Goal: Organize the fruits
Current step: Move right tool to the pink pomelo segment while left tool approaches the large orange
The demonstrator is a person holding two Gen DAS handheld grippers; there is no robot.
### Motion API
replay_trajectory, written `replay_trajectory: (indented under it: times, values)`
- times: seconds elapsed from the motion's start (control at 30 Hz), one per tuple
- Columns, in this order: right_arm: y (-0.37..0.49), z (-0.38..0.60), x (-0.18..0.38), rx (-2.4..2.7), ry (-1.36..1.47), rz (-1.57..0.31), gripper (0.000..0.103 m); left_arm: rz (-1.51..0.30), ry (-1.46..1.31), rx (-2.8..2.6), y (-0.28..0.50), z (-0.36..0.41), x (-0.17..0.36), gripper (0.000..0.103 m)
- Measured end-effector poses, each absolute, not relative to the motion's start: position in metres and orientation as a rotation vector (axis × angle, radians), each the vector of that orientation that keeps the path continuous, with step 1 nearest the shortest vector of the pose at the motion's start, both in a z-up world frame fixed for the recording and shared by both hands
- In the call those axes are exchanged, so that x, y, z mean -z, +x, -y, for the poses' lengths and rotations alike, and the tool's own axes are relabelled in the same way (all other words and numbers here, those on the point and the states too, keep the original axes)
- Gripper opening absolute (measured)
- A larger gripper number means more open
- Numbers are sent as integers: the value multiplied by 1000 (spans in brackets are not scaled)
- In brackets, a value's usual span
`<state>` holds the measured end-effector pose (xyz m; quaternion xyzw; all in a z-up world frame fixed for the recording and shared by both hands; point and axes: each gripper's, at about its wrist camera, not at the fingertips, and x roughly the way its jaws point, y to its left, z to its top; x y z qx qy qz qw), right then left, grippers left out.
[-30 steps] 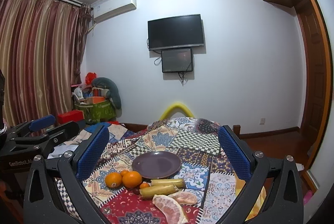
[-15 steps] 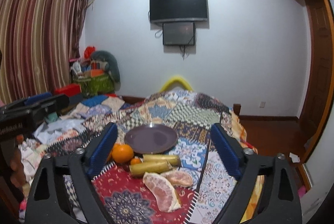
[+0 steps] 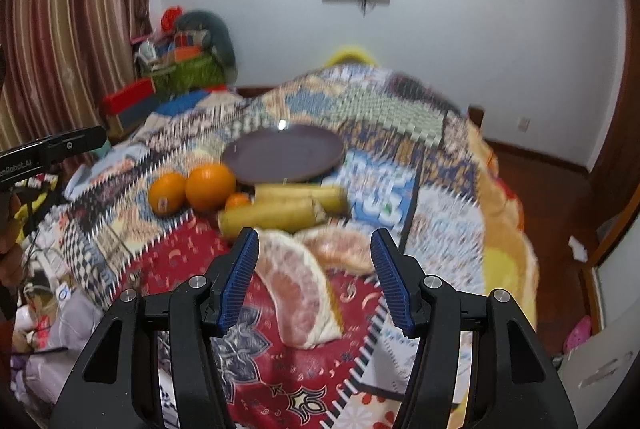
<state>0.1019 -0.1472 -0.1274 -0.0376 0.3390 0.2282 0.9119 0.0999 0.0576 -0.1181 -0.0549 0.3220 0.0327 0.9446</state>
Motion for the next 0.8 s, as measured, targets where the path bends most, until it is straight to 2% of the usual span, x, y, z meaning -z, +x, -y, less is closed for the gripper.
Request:
replay_trajectory:
  times: [0.37,0.7,0.8]
  values:
    - [133,135,185,-526,-37,-904,55,-808,-137,-64,115,-70,166,60]
    - [137,120,201,-536,-87,-923,62,-878,-176,-58,130,-75,188,60]
    - [139,116,202,-532,-107,-907,60,-896,-177,-60,134,-76,194,60]
